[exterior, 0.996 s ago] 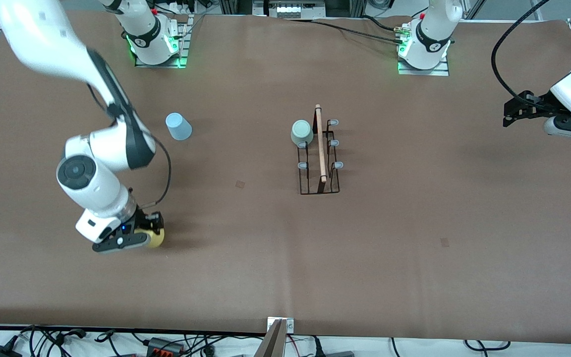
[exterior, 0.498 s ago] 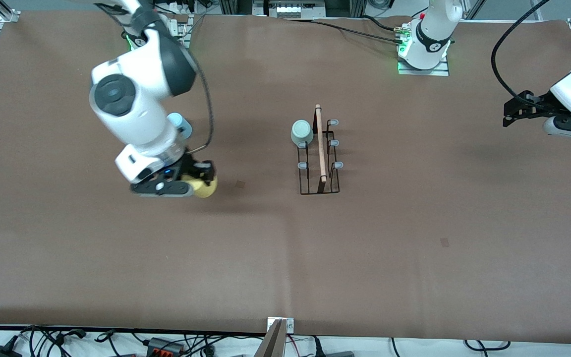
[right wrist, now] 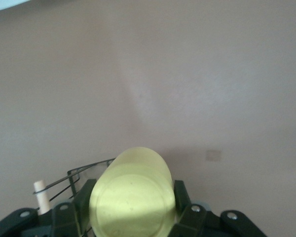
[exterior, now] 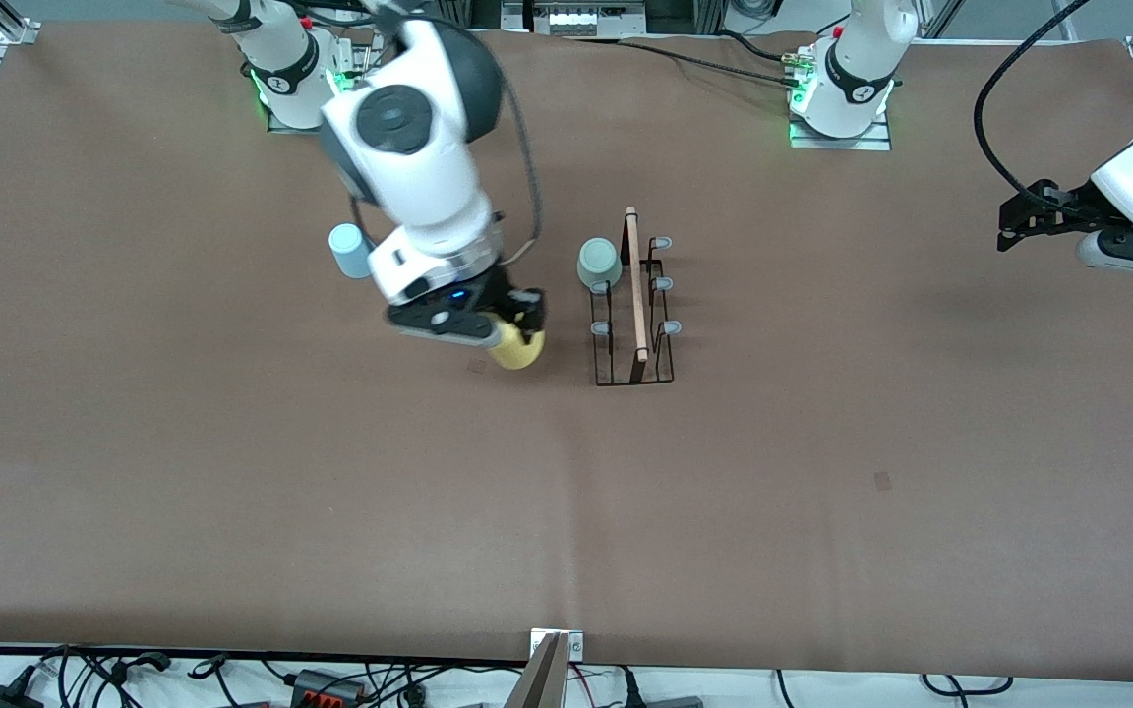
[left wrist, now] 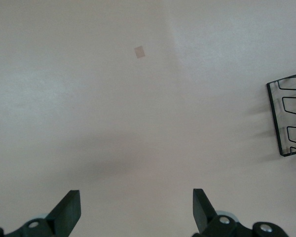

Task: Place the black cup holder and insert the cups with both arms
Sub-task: 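Lift the yellow cup and carry it to the rack, then lower the yellow cup onto a rack peg and open the right gripper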

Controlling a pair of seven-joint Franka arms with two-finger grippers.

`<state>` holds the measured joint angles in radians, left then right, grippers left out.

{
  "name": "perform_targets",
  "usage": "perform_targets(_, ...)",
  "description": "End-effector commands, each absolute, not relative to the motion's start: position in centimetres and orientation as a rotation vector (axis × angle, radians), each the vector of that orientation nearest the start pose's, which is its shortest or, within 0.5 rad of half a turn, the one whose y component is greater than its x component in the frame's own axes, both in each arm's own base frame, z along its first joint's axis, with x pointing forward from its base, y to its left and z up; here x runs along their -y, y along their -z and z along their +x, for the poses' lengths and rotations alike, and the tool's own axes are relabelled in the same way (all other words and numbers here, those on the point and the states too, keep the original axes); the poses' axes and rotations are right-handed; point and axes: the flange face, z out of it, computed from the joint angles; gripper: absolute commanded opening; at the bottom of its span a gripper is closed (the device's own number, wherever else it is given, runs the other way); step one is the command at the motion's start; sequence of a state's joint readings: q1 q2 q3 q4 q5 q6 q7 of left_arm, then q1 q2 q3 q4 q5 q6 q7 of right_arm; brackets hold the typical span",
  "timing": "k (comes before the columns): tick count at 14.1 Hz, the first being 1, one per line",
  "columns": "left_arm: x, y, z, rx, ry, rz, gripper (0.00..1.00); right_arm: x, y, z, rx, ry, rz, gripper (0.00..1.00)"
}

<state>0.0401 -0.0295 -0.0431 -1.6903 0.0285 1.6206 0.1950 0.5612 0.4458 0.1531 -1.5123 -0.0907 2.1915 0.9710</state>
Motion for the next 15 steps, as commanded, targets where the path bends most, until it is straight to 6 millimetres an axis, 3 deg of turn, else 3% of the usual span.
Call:
perform_targets(1, 0.2, -59.4, 54.6, -0.298, -0.074, -3.114, 1.0, -47.8, -42.3, 53.6, -0.4, 0.287, -2.949, 0.08)
perform_targets(3, 0.1, -59.4, 54.6, -0.296, -0.072, -3.114, 1.0, -49.8, -41.6, 52.7, -0.386, 0.311, -2.948, 0.08)
perform_targets(7, 0.1, -59.4, 54.6, -0.296, -0.072, -3.114, 1.0, -52.7, -38.3, 52.4, -0.342, 0.375, -2.902, 0.09)
perform_targets(10, 0.1, -59.4, 54.6, -0.296, -0.074, -3.114, 1.0, -53.4, -36.1, 52.1, -0.344, 0.365, -2.908, 0.09)
perform_targets(15, 0.1, -59.4, 54.6, -0.296, -0.074, -3.114, 1.0, -55.3, -34.3, 50.8, -0.339, 0.361, -2.884, 0.1)
